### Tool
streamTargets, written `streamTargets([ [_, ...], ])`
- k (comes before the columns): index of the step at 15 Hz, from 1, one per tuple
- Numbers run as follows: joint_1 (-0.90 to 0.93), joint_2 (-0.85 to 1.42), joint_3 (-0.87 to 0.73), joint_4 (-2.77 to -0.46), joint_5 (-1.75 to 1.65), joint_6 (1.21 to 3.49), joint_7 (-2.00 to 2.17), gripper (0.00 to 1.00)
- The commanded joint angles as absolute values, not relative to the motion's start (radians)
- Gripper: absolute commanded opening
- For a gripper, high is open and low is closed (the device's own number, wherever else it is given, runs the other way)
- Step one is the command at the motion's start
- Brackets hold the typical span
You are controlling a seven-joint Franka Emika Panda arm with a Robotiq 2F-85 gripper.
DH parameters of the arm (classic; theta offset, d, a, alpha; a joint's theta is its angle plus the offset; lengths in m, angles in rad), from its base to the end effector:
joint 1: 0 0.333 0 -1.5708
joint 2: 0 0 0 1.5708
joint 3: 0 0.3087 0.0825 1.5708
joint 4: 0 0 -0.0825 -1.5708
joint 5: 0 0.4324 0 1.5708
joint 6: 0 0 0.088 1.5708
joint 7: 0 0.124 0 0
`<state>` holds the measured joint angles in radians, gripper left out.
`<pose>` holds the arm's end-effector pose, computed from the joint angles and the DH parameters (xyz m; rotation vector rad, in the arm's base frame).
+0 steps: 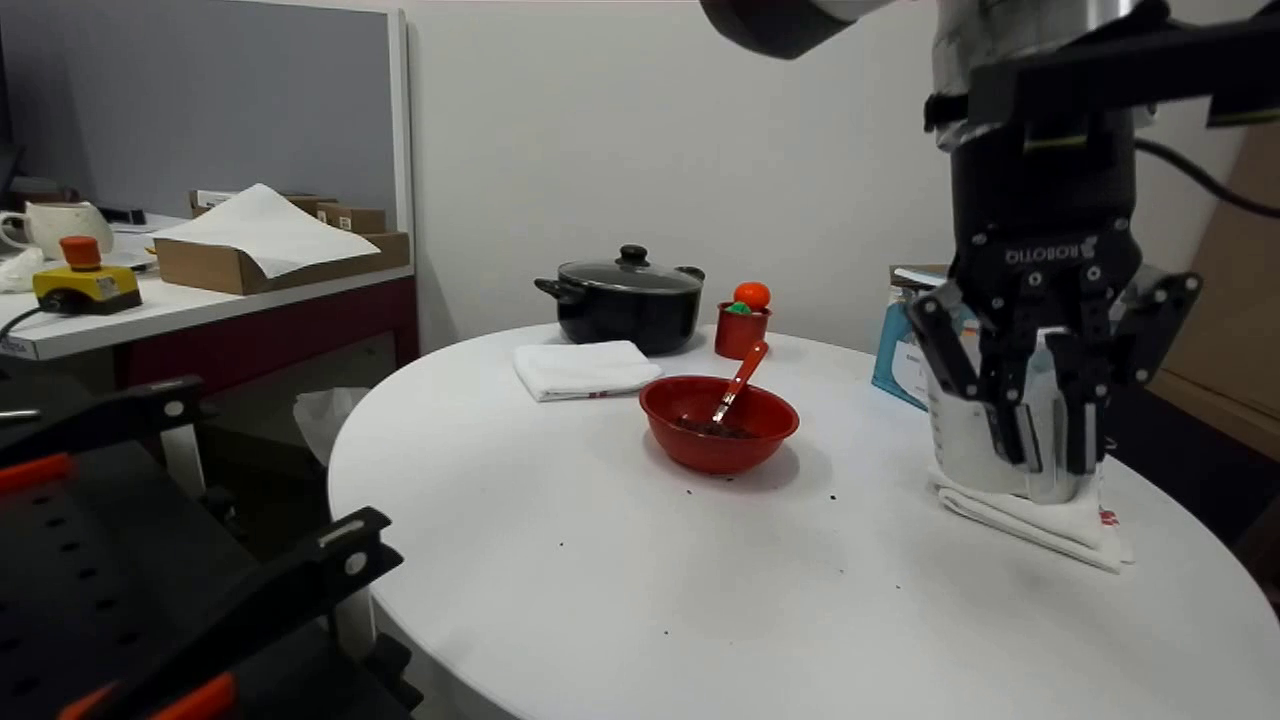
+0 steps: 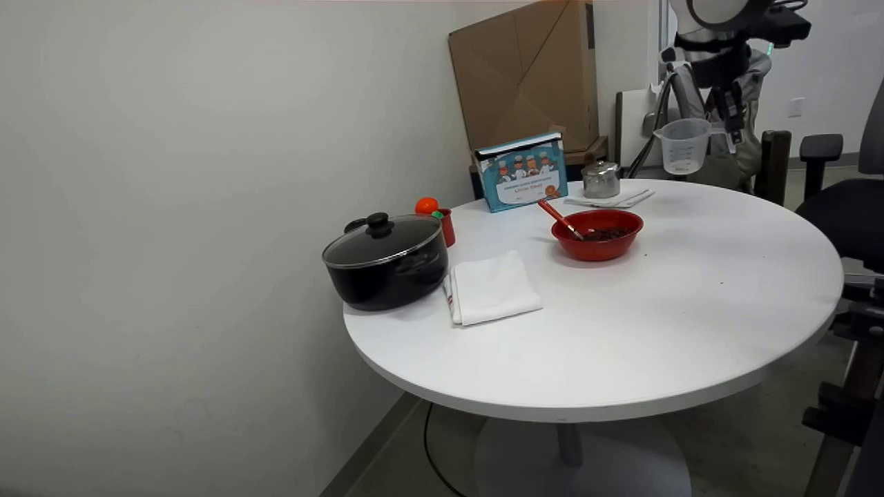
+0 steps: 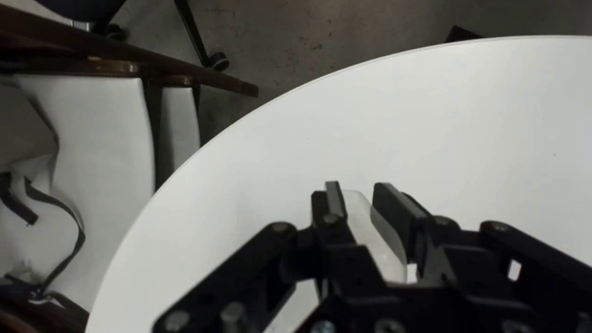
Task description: Pour the contents of the clear jug into the red bowl
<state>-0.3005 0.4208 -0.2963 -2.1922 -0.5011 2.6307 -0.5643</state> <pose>0.4811 -0.3288 0.1359 2.7499 0.6041 -0.2725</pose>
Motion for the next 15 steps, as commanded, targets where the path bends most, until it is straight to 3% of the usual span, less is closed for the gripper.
streamTargets([
  [1, -0.264, 0.510, -0.353, -2.173, -0.537, 2.679, -0.320, 0.11],
  [5, -0.265, 0.552, -0.344, -2.161, -0.471, 2.618, -0.194, 0.11],
  [15, -0.384, 0.582, -0.161, -2.090, -0.116, 2.339, -0.343, 0.11],
])
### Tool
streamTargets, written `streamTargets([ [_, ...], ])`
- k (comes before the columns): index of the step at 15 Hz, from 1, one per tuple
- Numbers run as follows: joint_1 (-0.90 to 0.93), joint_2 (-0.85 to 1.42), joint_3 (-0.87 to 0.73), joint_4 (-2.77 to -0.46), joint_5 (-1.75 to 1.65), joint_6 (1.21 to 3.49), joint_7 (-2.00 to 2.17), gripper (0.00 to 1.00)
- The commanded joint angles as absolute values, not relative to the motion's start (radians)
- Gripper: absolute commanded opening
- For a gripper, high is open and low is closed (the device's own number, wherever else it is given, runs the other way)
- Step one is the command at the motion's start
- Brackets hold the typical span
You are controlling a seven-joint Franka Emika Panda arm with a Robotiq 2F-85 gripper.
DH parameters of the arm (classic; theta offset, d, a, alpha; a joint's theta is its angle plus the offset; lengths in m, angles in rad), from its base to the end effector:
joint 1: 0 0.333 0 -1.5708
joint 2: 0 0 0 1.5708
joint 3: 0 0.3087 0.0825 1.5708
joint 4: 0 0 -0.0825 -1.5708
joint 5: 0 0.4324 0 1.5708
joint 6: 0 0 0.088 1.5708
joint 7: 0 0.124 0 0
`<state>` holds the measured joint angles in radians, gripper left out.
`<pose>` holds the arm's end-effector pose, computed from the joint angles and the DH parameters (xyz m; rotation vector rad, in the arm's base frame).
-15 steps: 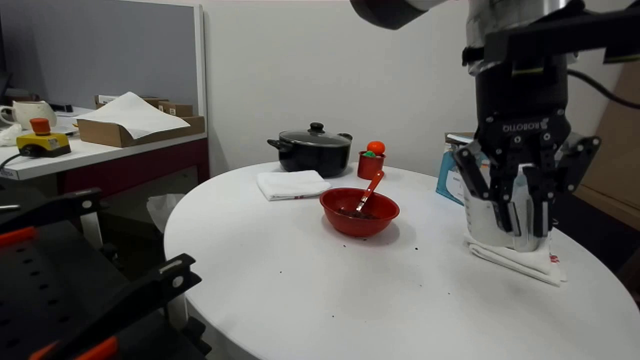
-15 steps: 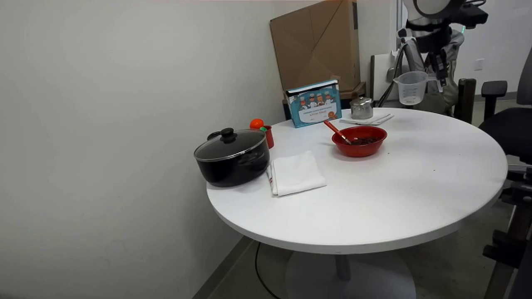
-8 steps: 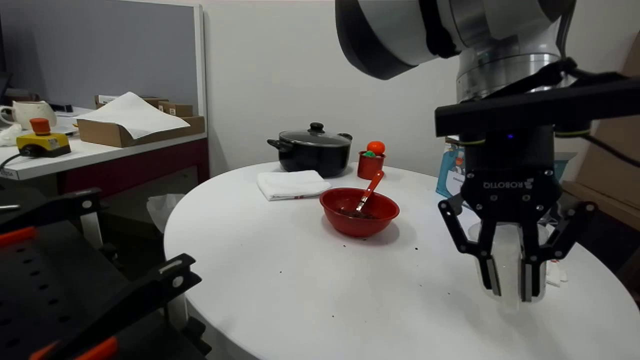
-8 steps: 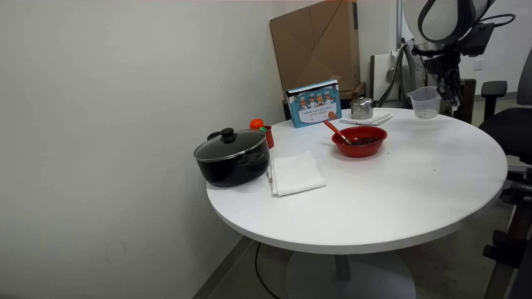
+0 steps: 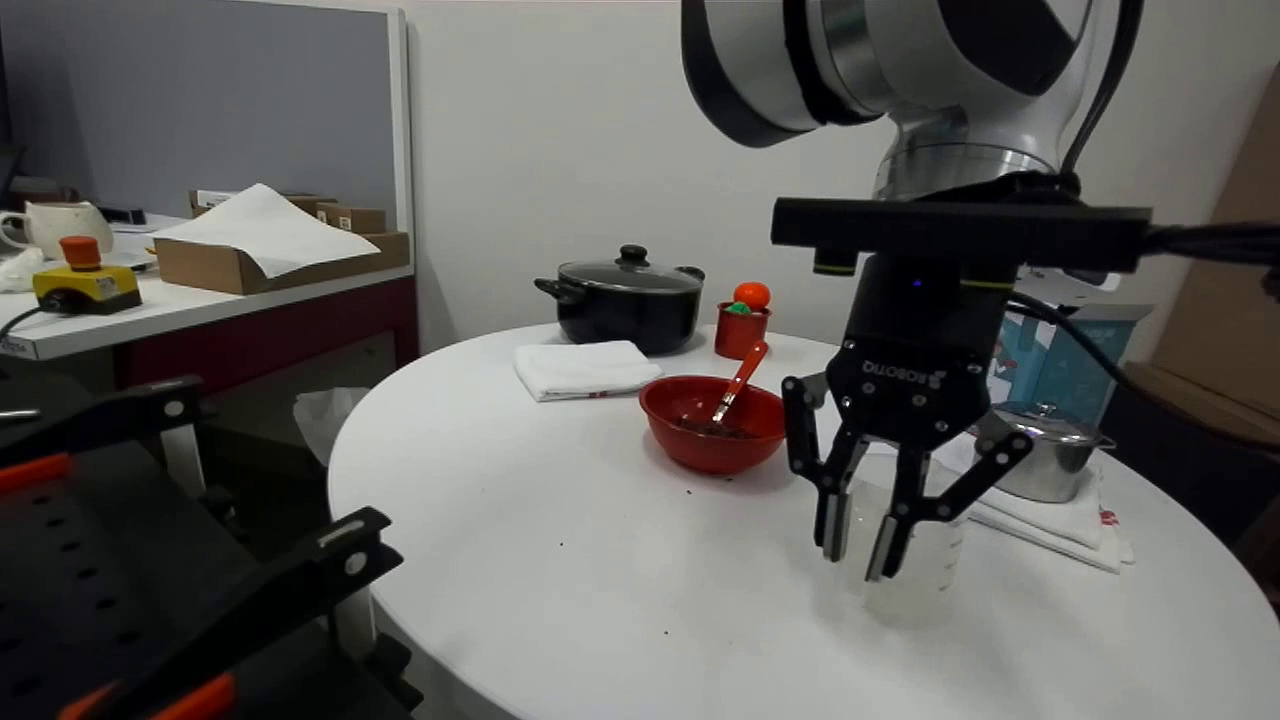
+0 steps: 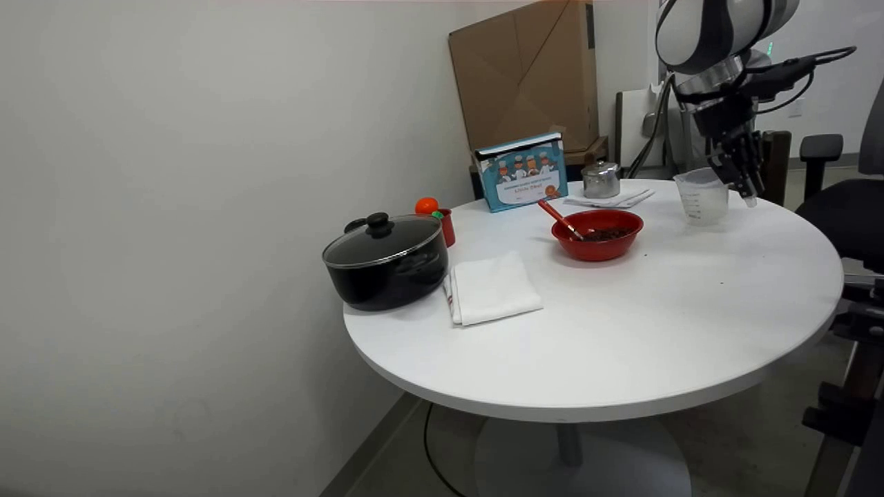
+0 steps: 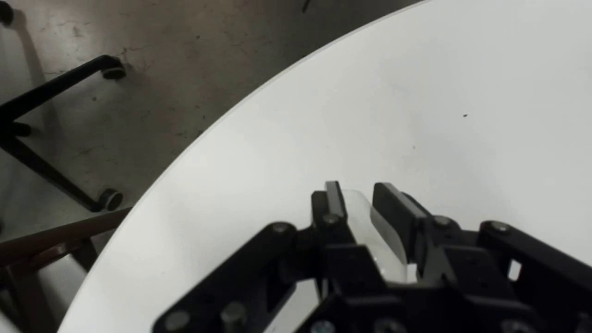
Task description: Pour the contents of the clear jug into the red bowl
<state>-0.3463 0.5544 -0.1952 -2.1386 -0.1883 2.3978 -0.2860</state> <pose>0.4597 -0.2951 0.0606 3.0147 -0.1267 -0.5358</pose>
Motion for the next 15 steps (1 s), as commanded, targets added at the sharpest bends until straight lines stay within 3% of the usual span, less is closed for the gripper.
streamTargets([
  [1, -0.388, 0.590, -0.158, -2.083, -0.105, 2.333, -0.350, 0.11],
  [7, -0.403, 0.640, -0.170, -2.059, -0.116, 2.346, -0.356, 0.13],
  [8, -0.403, 0.641, -0.169, -2.058, -0.118, 2.341, -0.360, 0.50],
  [9, -0.405, 0.639, -0.168, -2.059, -0.119, 2.340, -0.367, 0.51],
  [15, -0.405, 0.558, -0.144, -2.090, -0.128, 2.300, -0.455, 0.93],
])
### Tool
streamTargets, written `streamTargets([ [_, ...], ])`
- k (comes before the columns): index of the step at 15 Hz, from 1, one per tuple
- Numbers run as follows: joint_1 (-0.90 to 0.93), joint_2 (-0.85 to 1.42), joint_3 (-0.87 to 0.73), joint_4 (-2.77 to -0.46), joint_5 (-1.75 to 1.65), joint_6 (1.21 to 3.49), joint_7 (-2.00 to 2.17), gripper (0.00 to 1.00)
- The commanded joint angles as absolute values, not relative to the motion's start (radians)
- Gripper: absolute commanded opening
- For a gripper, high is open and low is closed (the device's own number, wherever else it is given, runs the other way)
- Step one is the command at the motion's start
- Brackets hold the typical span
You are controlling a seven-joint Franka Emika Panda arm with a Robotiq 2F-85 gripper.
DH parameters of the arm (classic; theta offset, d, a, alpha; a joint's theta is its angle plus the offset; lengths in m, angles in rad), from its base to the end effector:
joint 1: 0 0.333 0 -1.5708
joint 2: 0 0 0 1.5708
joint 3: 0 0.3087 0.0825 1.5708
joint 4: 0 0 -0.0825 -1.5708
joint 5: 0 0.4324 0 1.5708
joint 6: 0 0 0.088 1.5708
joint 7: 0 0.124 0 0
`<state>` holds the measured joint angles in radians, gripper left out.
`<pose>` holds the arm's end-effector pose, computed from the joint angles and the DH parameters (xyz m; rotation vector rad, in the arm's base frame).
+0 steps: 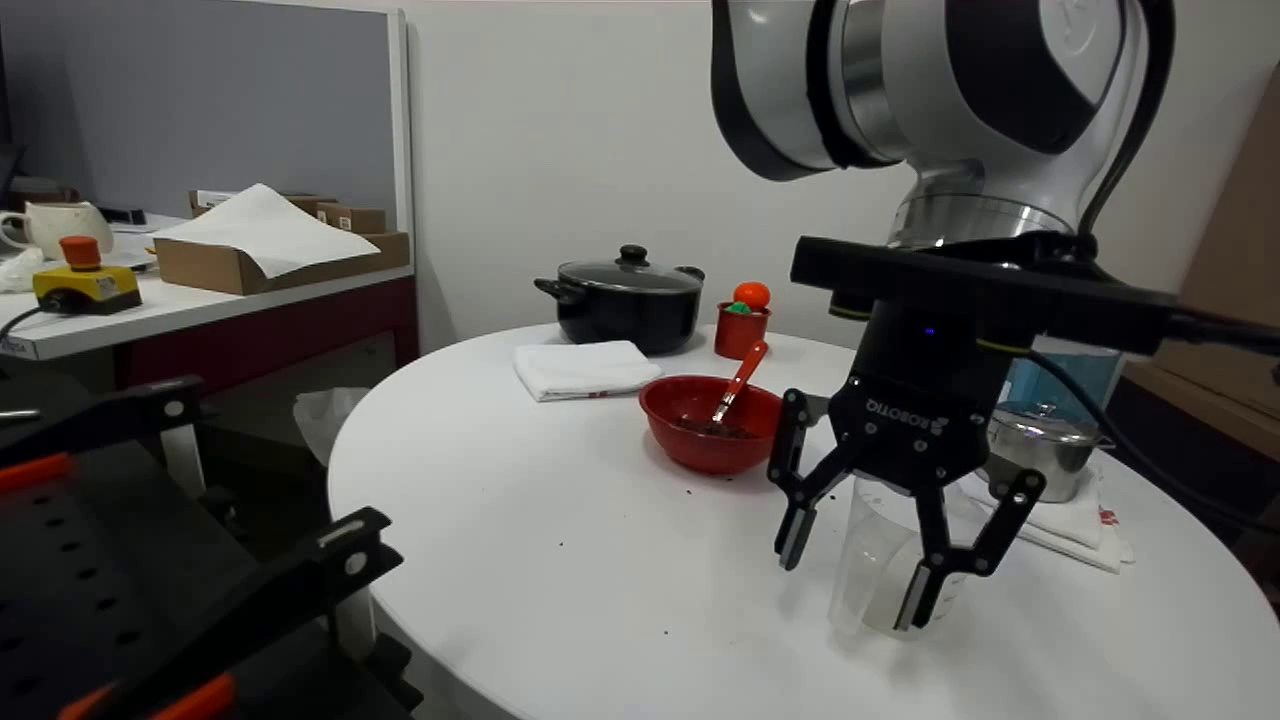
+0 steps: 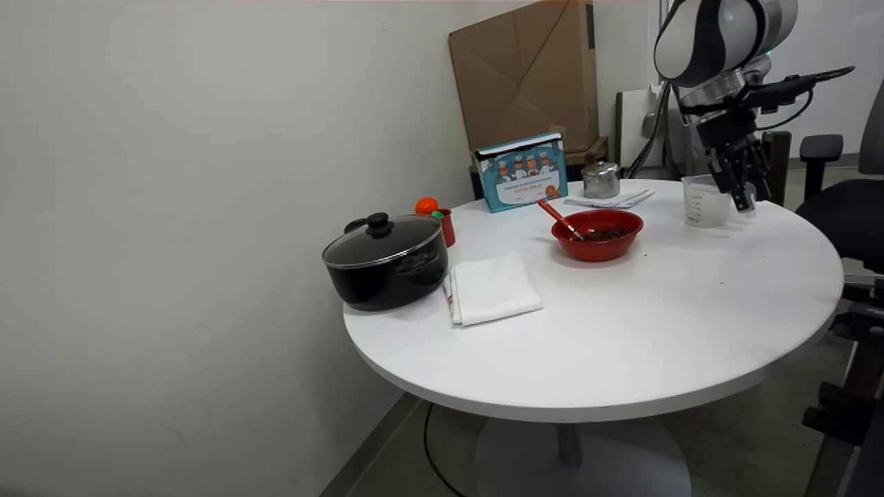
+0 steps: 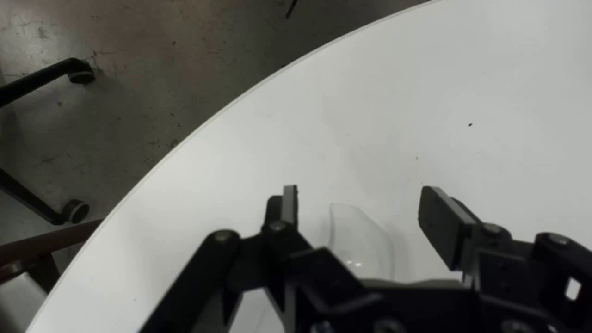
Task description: Pour the contents of the clear jug into the red bowl
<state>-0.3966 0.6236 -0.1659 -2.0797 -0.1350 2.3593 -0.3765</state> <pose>0.4567 -0.3057 0.0379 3.0768 -0.0914 -0.5978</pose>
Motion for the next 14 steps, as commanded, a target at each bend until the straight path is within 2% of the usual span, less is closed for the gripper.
streamTargets([
  [1, -0.405, 0.531, -0.137, -2.099, -0.130, 2.288, -0.485, 0.99],
  [10, -0.295, 0.095, -0.134, -2.173, -0.282, 1.979, -0.741, 1.00],
  [14, -0.191, -0.080, -0.089, -2.236, -0.242, 1.942, -0.836, 1.00],
])
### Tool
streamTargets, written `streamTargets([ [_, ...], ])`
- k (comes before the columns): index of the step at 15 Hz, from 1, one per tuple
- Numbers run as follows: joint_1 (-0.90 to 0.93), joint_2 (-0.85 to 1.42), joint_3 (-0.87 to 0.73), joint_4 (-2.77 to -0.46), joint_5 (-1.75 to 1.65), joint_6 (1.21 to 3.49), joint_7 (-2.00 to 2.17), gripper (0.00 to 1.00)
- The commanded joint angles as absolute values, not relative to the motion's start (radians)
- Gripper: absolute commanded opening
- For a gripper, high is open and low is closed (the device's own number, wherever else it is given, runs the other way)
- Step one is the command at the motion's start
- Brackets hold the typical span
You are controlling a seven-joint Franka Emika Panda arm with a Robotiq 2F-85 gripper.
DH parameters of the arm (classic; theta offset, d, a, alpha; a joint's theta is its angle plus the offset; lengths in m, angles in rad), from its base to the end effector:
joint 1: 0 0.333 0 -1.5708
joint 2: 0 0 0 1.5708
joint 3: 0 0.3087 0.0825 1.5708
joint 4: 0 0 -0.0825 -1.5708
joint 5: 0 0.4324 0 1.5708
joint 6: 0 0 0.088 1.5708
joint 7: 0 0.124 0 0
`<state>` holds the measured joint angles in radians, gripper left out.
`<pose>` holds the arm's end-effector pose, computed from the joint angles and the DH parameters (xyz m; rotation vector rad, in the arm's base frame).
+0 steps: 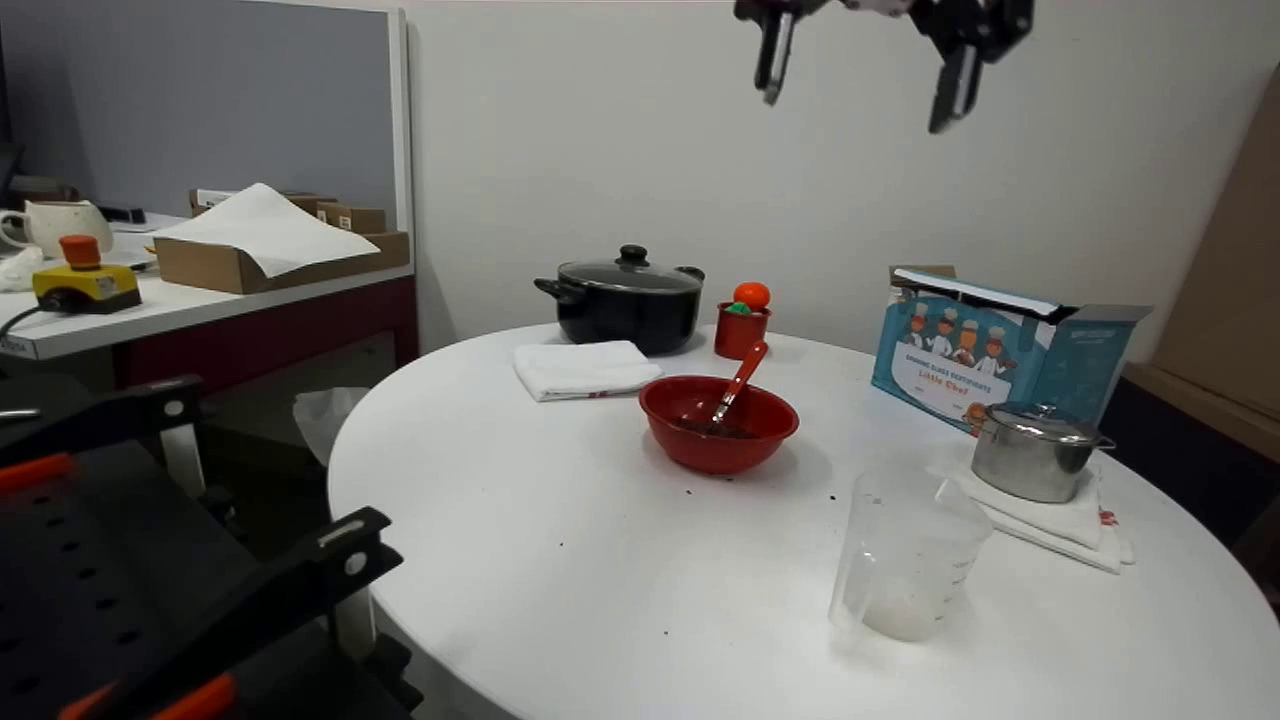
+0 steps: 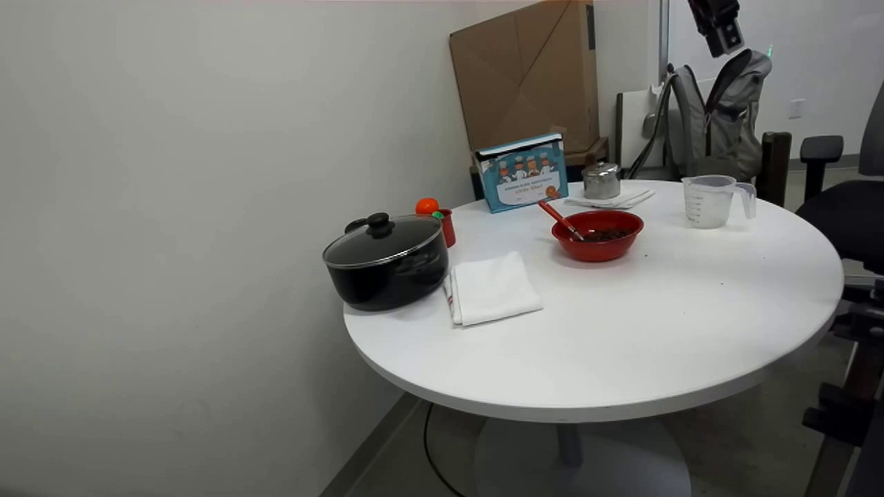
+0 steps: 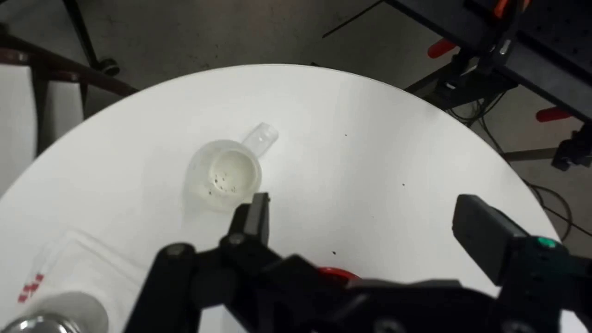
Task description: Pour the contents of the clear jug into the red bowl
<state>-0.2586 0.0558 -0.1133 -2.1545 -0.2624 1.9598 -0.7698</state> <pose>0.5065 -0.2203 0.3054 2.9299 0.7919 -0.5158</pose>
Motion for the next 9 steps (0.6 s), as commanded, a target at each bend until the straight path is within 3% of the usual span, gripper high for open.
streamTargets([
  [1, -0.164, -0.115, -0.079, -2.250, -0.225, 1.944, -0.858, 1.00],
  [9, -0.032, -0.205, -0.051, -2.275, -0.198, 1.950, -0.904, 1.00],
])
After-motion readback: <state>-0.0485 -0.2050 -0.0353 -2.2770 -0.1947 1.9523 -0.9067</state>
